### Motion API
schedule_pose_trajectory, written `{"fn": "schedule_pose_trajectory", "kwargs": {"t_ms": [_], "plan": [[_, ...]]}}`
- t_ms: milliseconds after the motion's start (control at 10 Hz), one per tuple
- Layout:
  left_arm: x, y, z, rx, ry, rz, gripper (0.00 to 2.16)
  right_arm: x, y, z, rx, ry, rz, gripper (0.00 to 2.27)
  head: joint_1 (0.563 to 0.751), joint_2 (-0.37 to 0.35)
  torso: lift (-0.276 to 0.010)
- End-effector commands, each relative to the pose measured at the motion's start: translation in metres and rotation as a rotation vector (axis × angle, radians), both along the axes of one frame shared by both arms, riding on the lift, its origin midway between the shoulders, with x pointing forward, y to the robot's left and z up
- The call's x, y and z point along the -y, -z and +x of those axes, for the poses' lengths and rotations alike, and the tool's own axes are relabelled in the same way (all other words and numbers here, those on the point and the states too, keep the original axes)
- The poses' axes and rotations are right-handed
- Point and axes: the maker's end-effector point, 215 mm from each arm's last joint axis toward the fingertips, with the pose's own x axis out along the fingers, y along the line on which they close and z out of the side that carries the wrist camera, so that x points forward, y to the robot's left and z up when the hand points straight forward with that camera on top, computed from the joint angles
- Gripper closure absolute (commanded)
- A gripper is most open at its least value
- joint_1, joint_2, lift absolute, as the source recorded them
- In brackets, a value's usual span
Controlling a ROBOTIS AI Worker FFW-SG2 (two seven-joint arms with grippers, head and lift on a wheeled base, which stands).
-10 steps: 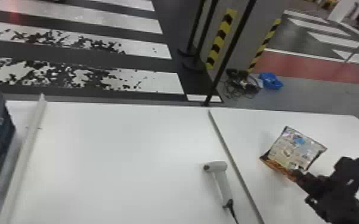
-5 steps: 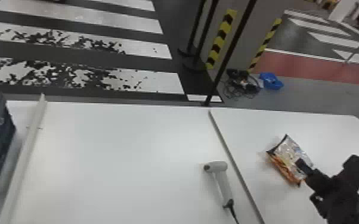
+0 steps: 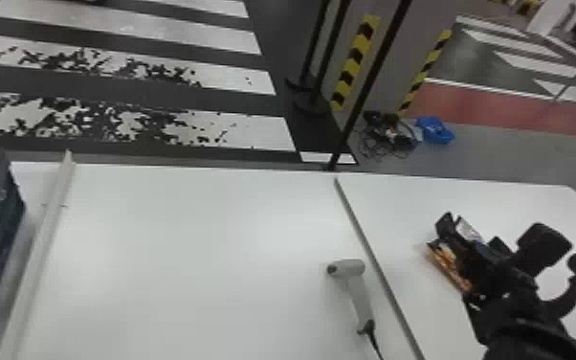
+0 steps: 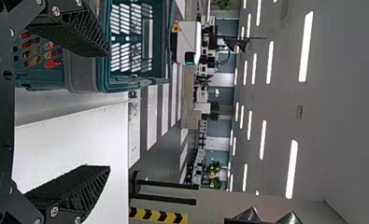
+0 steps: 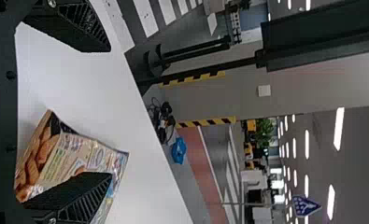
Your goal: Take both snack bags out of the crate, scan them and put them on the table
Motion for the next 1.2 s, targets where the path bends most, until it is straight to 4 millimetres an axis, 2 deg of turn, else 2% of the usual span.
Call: {"fn": "schedule_pose_trajectory", "kwargs": {"t_ms": [0, 100, 400, 600, 800, 900, 1100], "plan": [[0.001, -0.001, 0.000, 0.004, 0.001, -0.002, 0.14, -0.069, -0.018, 0.022, 0.040, -0.114, -0.091, 0.04, 0.695, -0.350, -0.094], [0.001, -0.003, -0.001, 0.005, 0.001, 0.000, 0.14, -0.104, -0.015, 0.030, 0.047, -0.165, -0.094, 0.06, 0.695, -0.350, -0.094], [0.005, -0.010, -0.001, 0.017, 0.006, 0.001, 0.14, -0.198, -0.023, 0.040, 0.095, -0.281, -0.152, 0.06, 0.695, -0.187, -0.094], [0.009, -0.015, -0.001, 0.025, 0.013, 0.000, 0.14, -0.236, -0.039, 0.030, 0.178, -0.256, -0.199, 0.04, 0.695, -0.129, -0.094], [0.010, -0.017, -0.001, 0.029, 0.015, 0.000, 0.14, -0.275, -0.049, 0.010, 0.263, -0.240, -0.220, 0.03, 0.695, -0.078, -0.094], [0.012, -0.017, -0.001, 0.029, 0.019, -0.002, 0.14, -0.299, -0.047, -0.003, 0.292, -0.252, -0.212, 0.03, 0.695, -0.065, -0.094], [0.015, -0.018, -0.001, 0.031, 0.022, -0.001, 0.14, -0.350, -0.024, -0.017, 0.265, -0.326, -0.196, 0.03, 0.695, 0.003, -0.094]]}}
